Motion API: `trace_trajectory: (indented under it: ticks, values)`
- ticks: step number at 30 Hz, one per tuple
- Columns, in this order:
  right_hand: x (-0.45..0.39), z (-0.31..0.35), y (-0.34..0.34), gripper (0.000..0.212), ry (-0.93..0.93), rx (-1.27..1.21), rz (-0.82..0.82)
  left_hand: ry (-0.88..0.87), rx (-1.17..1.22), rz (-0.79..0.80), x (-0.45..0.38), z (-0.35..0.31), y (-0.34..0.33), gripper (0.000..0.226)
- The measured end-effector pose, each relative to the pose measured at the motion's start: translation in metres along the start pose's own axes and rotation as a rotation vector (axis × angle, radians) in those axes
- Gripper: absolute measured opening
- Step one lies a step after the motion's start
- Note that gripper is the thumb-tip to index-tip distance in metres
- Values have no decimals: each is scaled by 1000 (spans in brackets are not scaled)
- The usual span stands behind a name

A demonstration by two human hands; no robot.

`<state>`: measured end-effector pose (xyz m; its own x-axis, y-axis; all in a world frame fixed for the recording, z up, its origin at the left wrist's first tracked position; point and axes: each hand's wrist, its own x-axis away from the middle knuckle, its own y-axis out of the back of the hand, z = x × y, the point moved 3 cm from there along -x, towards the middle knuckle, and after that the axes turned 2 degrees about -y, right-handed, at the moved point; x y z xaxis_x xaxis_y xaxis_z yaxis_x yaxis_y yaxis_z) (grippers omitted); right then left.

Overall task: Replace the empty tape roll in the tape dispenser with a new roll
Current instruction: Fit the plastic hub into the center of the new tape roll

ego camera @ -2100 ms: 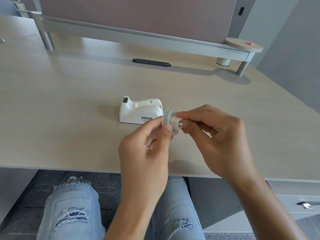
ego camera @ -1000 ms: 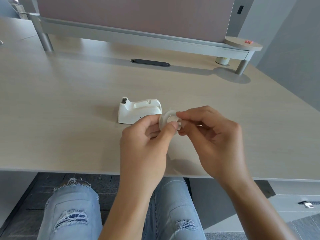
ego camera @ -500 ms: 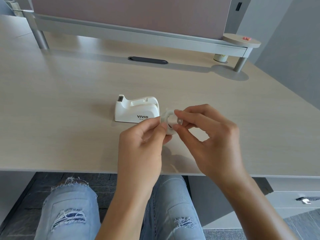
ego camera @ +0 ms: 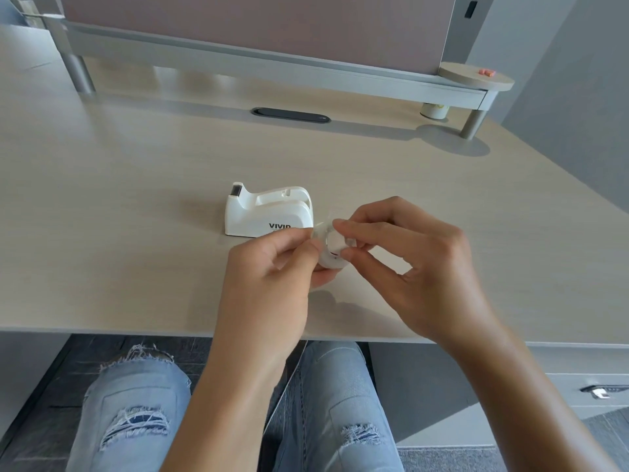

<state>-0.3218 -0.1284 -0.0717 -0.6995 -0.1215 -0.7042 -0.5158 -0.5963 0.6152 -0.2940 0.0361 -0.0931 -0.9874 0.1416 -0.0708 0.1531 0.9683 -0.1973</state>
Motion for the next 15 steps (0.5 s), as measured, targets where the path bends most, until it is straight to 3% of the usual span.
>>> trace_trajectory:
  ticks: [10, 15]
  values:
    - [-5, -1, 0, 24, 67, 1, 86, 19, -124, 35, -9, -3, 3, 32]
    - [4, -2, 1, 30, -161, -204, 13, -59, -107, 9, -6, -2, 0, 33]
